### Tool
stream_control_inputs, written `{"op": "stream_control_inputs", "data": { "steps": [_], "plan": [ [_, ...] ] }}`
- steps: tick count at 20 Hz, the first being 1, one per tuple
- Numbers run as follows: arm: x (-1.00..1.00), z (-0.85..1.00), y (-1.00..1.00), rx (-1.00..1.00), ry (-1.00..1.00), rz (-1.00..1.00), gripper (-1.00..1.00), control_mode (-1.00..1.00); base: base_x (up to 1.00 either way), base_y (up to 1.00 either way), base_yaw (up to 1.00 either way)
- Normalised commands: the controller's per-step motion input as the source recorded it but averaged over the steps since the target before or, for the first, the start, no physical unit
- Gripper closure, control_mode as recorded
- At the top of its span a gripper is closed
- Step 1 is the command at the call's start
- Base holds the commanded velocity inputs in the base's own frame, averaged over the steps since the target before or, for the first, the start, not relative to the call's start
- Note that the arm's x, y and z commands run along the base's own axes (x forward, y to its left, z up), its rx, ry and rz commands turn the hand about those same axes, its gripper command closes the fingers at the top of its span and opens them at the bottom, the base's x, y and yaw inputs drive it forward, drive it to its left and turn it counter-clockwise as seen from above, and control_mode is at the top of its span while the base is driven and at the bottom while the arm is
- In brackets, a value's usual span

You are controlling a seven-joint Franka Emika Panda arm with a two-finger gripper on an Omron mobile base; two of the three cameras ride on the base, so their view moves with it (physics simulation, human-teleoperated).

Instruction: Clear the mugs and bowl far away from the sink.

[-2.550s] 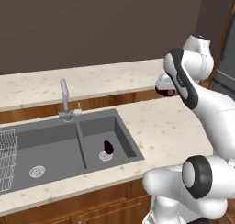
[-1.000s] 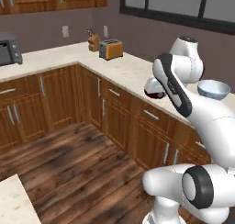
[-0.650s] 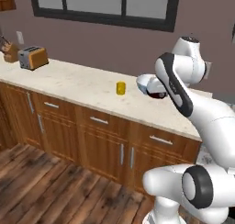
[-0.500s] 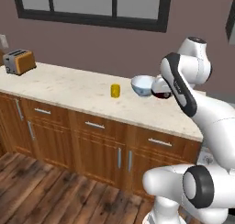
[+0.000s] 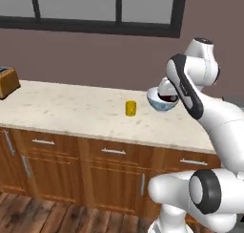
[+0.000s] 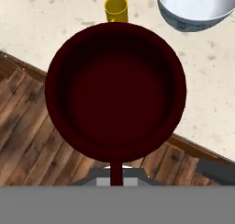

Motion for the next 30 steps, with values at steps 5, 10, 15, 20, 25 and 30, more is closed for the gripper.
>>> {"op": "stream_control_inputs", "data": {
  "steps": [5, 10, 15, 20, 25, 30],
  "plan": [
    [0.0, 0.0, 0.0, 0.0, 0.0, 0.0, 1.0, 1.0, 0.42, 0.35, -0.75],
    [0.0, 0.0, 0.0, 0.0, 0.0, 0.0, 1.0, 1.0, 0.12, 0.0, -0.55],
    [0.0, 0.0, 0.0, 0.0, 0.0, 0.0, 1.0, 1.0, 0.55, 0.1, -0.25],
    [0.0, 0.0, 0.0, 0.0, 0.0, 0.0, 1.0, 1.0, 0.71, 0.0, -0.12],
    [0.0, 0.0, 0.0, 0.0, 0.0, 0.0, 1.0, 1.0, 0.76, -0.01, -0.1],
    [0.0, 0.0, 0.0, 0.0, 0.0, 0.0, 1.0, 1.0, 0.48, -0.01, -0.2]
  ]
}}
